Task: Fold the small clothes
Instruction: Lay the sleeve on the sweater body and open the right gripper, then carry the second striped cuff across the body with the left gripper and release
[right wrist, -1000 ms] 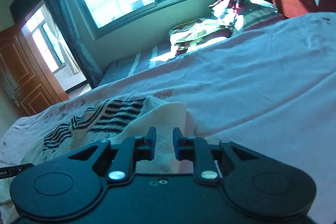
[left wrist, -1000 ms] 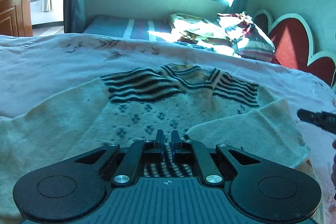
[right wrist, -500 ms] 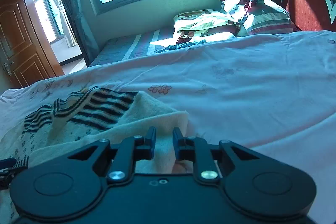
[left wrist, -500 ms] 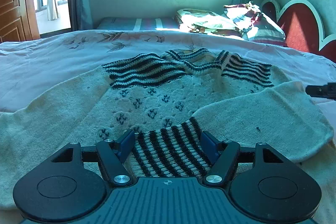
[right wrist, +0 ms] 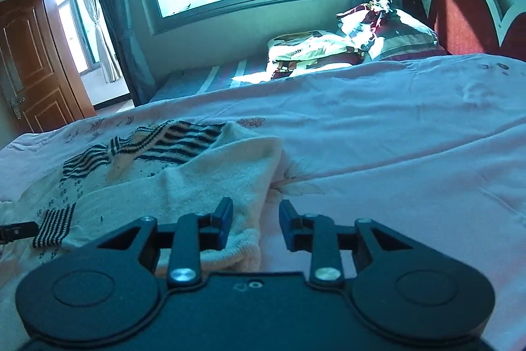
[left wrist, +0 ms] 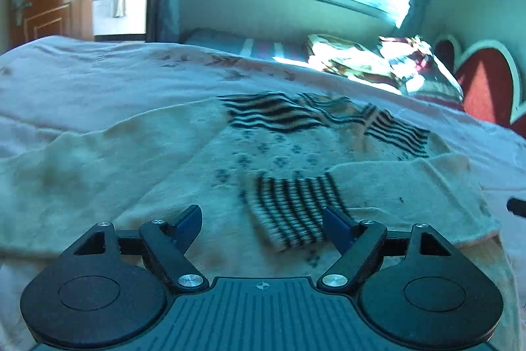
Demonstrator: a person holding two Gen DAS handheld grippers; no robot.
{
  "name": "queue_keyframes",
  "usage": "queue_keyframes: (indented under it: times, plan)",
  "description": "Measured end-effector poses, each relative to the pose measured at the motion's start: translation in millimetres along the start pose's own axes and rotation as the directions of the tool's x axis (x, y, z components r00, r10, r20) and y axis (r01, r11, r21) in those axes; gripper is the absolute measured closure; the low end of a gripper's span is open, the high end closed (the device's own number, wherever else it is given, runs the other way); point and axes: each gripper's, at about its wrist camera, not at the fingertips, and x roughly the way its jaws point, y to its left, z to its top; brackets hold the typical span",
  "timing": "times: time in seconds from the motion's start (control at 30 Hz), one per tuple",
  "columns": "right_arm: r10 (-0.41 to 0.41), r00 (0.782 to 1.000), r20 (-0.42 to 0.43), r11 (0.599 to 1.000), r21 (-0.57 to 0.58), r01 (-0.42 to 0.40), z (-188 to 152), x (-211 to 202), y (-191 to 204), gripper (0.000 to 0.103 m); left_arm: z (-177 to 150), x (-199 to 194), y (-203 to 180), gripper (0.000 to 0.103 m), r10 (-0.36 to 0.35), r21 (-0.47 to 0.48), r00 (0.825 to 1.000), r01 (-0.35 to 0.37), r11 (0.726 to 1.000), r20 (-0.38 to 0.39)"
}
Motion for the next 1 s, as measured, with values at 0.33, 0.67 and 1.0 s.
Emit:
queue_keyframes:
  times: [0.33,0.67,1.0]
  plan:
    - [-0.020,0.996,-0.088,0.994,0.101,0.028,-36,-32,7,0.071,-45,-67,238,0.023,0.198,-0.646,0.980,-0.138,0.751,0.020]
    - [0.014,0.999,-0.038,0.991,0.131,-0.009,-14,-32,63,0.071,-58,-46,305,0.031,0.216,-0.815,0.956,0.039,0.579,0.199]
    - [-0.005,1.000,-0.029,0.991,0.134,0.009,-9,-31,69,0.071,-82,-40,342,0.095,0.236,-0.876,0.957,0.037,0.482,0.170]
